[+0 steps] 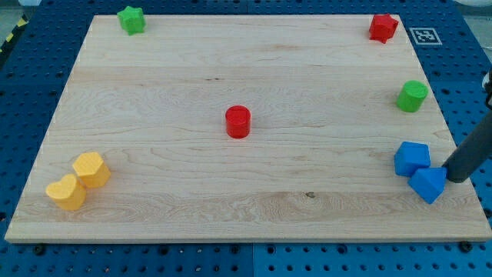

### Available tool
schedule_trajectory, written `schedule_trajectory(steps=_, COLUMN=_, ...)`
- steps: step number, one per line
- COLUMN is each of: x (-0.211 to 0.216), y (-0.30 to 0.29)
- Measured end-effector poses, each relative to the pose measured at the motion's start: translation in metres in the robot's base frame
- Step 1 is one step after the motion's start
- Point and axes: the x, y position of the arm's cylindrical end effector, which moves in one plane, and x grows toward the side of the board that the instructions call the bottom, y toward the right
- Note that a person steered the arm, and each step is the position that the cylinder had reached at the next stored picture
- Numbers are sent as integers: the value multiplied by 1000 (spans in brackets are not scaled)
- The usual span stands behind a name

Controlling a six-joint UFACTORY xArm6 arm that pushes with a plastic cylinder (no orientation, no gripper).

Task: Place the blue cube to the top left of the blue triangle

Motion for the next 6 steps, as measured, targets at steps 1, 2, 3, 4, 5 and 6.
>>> schedule_trajectory(steps=1, x=-10, y=4)
schedule_trajectory(steps=2, x=-11, y=3)
schedule_trajectory(steps=3, x=-11, y=-10)
schedule_trajectory(steps=4, x=-11, y=-27)
schedule_trajectory(steps=5, x=-14, y=-39)
schedule_trajectory(steps=6, x=-18, y=-50)
